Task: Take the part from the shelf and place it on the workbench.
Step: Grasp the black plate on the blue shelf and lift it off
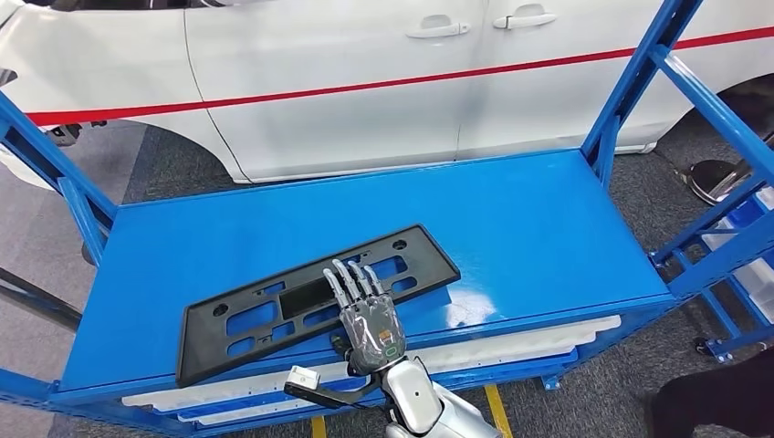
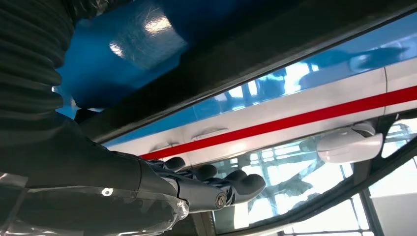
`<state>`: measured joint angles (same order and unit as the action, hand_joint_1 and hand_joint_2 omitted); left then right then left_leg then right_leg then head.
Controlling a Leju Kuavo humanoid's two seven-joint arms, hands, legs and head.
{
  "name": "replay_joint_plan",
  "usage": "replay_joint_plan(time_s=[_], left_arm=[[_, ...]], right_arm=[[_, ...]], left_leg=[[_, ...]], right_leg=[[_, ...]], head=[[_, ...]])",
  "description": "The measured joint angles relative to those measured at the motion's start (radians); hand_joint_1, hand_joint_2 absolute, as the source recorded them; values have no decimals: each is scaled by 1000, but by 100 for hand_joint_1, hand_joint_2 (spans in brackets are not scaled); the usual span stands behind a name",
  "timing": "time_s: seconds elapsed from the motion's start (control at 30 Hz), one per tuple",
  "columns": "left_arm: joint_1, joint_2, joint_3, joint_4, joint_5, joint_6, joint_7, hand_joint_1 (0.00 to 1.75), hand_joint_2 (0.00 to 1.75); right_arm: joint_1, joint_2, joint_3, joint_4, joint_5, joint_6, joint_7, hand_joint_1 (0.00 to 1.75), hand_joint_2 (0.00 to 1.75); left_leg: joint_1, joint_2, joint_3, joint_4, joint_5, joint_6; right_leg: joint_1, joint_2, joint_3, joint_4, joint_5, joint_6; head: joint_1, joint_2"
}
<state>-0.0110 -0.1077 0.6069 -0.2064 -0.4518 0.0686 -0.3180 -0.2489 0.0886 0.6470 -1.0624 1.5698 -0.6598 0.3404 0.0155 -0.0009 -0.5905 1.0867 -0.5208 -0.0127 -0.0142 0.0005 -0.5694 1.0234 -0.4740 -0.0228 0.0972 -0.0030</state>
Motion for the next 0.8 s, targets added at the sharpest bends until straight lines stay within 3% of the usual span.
replay_joint_plan(time_s=[0.07, 0.1, 0.13, 0.17, 0.27, 0.33, 0.4, 0.47, 0.53, 0.57, 0.6, 0.63, 0.67, 0.7, 0.77, 0.8], left_arm=[[0, 1, 0, 0, -4, -2, 0, 0, 0], [1, 1, 0, 0, -5, -2, 0, 0, 0], [2, 2, 0, 0, -6, -2, 0, 0, 0], [3, 2, 0, 0, -6, -2, 0, 0, 0], [2, 3, 0, 0, -9, -2, 0, 0, 0], [-1, 4, 0, 0, -10, -2, 0, 0, 0], [-2, 5, 0, 0, -13, -3, 2, 0, 0], [-1, 6, 0, 0, -15, -3, 3, 0, 0], [-1, 6, 1, 0, -17, -4, 4, 0, 0], [-1, 6, 1, 0, -18, -4, 4, 0, 0], [-1, 6, 1, 0, -20, -4, 4, 0, 0], [-1, 6, 2, 0, -23, -4, 4, 0, 0], [-1, 6, 2, 0, -25, -4, 4, 0, 0], [-1, 6, 2, 0, -26, -5, 4, 0, 0], [-1, 6, 2, 0, -27, -5, 4, 0, 0], [-2, 6, 2, 0, -27, -6, 4, 0, 0]], right_arm=[[-10, -3, 9, 13, 0, 0, 0, 0, 175], [-14, -5, 13, 17, 0, 0, 0, 0, 175], [-17, -6, 16, 22, 0, 0, 0, 0, 175], [-20, -7, 17, 25, 0, 0, 1, 0, 175], [-29, -7, 15, 33, 0, 0, -11, 0, 175], [-33, -8, 4, 38, 0, 0, -34, 3, 175], [-35, -8, -12, 42, -1, 0, -53, 32, 175], [-36, -8, -29, 46, -2, 0, -68, 77, 175], [-36, -8, -52, 49, -2, 0, -86, 96, 175], [-36, -9, -64, 51, -2, 0, -93, 96, 175], [-35, -9, -76, 53, -2, 0, -96, 96, 175], [-35, -9, -85, 55, -2, 0, -96, 96, 175], [-36, -10, -93, 58, -3, 0, -96, 96, 175], [-36, -10, -99, 59, -3, 0, -96, 96, 175], [-38, -11, -106, 61, -3, 0, -96, 96, 175], [-40, -11, -109, 61, -3, 0, -96, 97, 175]], left_leg=[[1, 0, -60, 131, -62, -6], [2, 0, -87, 187, -80, -8], [2, 0, -100, 213, -80, -8], [2, 0, -93, 199, -61, -7], [-1, 0, 0, 1, 35, 6], [-5, 0, 32, -69, 50, 14], [-6, -1, 33, -75, 52, 22], [-1, 1, 35, -84, 60, 34], [2, 3, 34, -90, 66, 44], [2, 3, 32, -90, 67, 47], [1, 3, 31, -89, 67, 47], [1, 3, 30, -89, 66, 47], [1, 2, 31, -88, 65, 46], [2, 1, 33, -86, 64, 44], [0, 0, 34, -79, 57, 38], [-1, -1, 32, -75, 54, 33]], right_leg=[[2, -2, 1, -1, -1, -5], [3, -2, 1, 0, -1, -6], [3, -1, 2, 0, -1, -6], [4, 0, 4, 0, -2, -6], [6, 3, 10, 1, -5, -1], [8, 4, 10, 1, -6, 9], [10, 5, 9, -2, -4, 20], [9, 5, 2, 17, -19, 31], [6, 4, -40, 107, -75, 41], [4, 4, -73, 175, -109, 44], [3, 4, -103, 237, -131, 47], [1, 3, -122, 273, -136, 49], [0, 3, -121, 268, -119, 51], [-1, 2, -102, 226, -85, 50], [-1, 1, -40, 89, -17, 46], [0, 1, -20, 43, -3, 41]], head=[[0, 0], [0, 0], [0, 0], [0, 0], [0, 0], [0, 0], [0, 0], [1, 0], [1, 0], [1, 0], [1, 0], [1, 0], [1, 0], [1, 0], [1, 0], [1, 0]])
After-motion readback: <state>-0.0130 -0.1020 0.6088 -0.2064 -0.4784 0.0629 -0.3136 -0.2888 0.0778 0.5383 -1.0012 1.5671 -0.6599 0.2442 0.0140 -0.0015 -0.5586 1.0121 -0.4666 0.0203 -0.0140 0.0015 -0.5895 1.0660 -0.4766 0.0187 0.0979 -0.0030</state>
